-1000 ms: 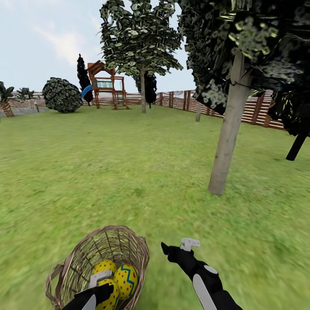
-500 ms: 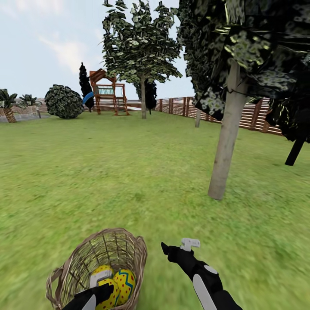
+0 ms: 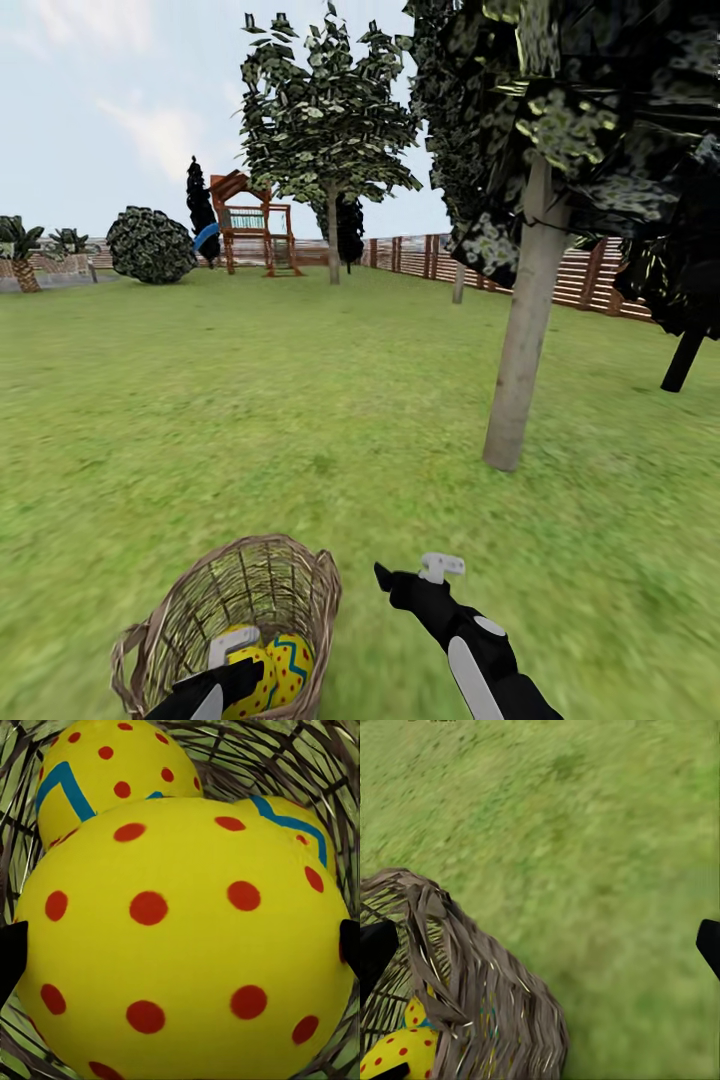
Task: Take the three Easter eggs out of the wicker basket on the lawn in the garden, then place them on the lawn next to a single tree (choose any tree) so that all three eggs are next to the same tree and none are left in the basket.
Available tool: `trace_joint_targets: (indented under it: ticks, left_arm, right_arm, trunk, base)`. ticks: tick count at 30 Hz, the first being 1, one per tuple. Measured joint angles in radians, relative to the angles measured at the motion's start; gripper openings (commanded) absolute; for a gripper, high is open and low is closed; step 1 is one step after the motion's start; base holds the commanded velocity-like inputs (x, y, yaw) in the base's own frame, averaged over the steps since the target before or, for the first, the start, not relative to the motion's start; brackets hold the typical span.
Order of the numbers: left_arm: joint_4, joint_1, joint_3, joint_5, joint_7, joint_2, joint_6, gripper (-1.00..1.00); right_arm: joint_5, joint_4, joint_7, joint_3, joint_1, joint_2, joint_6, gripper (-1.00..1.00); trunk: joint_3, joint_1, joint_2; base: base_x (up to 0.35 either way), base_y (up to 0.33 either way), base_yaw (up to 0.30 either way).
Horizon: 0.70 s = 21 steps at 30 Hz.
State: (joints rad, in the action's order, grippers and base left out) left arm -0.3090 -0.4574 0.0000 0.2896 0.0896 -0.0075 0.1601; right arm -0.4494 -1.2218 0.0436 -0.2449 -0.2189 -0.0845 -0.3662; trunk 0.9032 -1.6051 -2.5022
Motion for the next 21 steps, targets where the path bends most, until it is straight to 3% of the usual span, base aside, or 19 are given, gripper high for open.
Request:
trace_joint_targets:
  ticks: [7,15,21]
  left_arm:
    - [-0.001,0.0,0.0,0.0,0.0,0.0,-0.001,-1.0]
    - [-0.002,0.0,0.0,0.0,0.0,0.0,-0.002,-1.0]
    - [-0.005,0.0,0.0,0.0,0.001,0.0,-0.008,-1.0]
  right_arm:
    - [0.0,0.0,0.0,0.0,0.0,0.0,0.0,1.0]
    - [0.0,0.001,0.0,0.0,0.0,0.0,0.0,1.0]
    - [-0.001,0.001,0.0,0.0,0.0,0.0,0.0,1.0]
  trunk:
    - [-0.012,0.001,0.001]
    - [-0.043,0.005,0.003]
    - [-0.061,0.028,0.044]
  base:
    - [0.0,0.0,0.0]
    - [0.0,0.0,0.0]
    - [0.0,0.0,0.0]
